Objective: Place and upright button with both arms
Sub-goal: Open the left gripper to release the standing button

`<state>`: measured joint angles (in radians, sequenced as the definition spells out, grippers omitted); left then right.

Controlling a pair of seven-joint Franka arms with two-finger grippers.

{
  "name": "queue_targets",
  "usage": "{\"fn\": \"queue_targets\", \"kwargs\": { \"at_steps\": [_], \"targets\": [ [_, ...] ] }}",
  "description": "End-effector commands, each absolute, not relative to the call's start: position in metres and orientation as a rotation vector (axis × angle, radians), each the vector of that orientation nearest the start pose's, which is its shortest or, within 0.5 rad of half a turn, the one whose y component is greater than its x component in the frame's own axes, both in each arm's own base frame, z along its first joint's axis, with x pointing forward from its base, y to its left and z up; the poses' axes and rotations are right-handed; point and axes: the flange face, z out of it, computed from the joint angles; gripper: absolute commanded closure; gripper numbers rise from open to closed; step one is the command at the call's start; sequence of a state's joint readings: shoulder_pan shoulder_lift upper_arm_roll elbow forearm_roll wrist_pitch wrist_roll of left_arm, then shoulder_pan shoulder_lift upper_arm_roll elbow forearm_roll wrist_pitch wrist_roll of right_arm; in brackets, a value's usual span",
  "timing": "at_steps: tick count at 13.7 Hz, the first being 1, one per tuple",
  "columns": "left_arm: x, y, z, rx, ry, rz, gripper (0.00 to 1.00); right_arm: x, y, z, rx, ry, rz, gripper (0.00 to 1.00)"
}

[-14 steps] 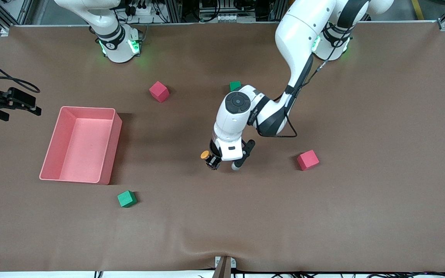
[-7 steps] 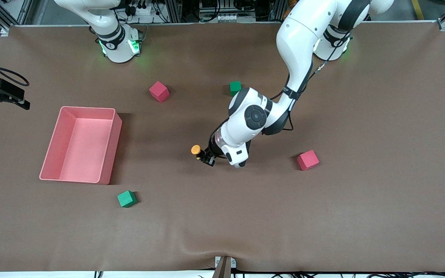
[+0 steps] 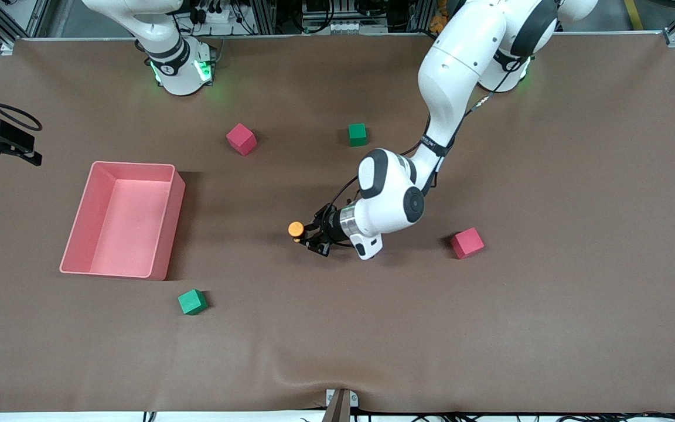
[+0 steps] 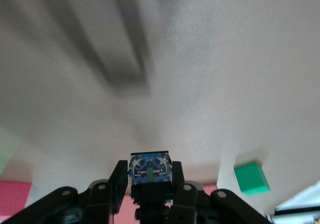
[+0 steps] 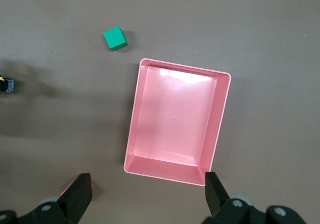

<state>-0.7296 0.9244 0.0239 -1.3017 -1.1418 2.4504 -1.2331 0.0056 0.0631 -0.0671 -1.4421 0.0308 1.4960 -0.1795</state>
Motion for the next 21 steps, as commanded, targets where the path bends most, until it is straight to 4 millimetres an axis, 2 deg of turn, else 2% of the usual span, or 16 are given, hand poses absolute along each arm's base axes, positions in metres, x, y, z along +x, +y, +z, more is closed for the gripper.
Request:
{"fn": "queue_targets", "kwargs": {
  "at_steps": [1,3,6,9,13,14,15,16,17,18,21],
  "targets": [
    [0.571,-0.503,0.199,1.9,1.475,-0.683,1.0,0.565,-0.034,0.649,-3.125,-0.175,0.015,0.0],
    [0.562,-0.51,0.187,1.937,1.435,-0.638,1.0,0.565,-0.035,0.649,-3.123,-0.168,0.014,0.0],
    [0.561,-0.507,0.17,1.96,1.396,-0.627,1.0,0.565,-0.038,0.649,-3.122,-0.18,0.014,0.0],
    [0.559,-0.502,0.147,1.972,1.417,-0.636,1.0,0.564,-0.036,0.65,-3.121,-0.18,0.014,0.0],
    [0.554,-0.5,0.129,1.986,1.437,-0.647,1.0,0.562,-0.032,0.649,-3.107,-0.186,0.04,0.0],
    [0.554,-0.499,0.125,1.99,1.439,-0.648,1.0,0.562,-0.034,0.655,-3.106,-0.182,0.023,0.0],
    [0.554,-0.499,0.125,1.988,1.441,-0.652,0.93,0.561,-0.034,0.655,-3.107,-0.182,0.032,0.0],
    [0.555,-0.498,0.126,1.985,1.443,-0.651,0.79,0.56,-0.034,0.655,-3.106,-0.182,0.035,0.0],
    [0.556,-0.497,0.126,1.988,1.442,-0.65,0.42,0.56,-0.035,0.655,-3.108,-0.182,0.035,0.0],
    [0.555,-0.499,0.129,1.994,1.434,-0.649,0.0,0.56,-0.035,0.655,-3.106,-0.182,0.037,0.0],
    [0.56,-0.501,0.146,1.98,1.425,-0.648,0.0,0.561,-0.038,0.654,-3.111,-0.174,0.038,0.0]
  ]
}}
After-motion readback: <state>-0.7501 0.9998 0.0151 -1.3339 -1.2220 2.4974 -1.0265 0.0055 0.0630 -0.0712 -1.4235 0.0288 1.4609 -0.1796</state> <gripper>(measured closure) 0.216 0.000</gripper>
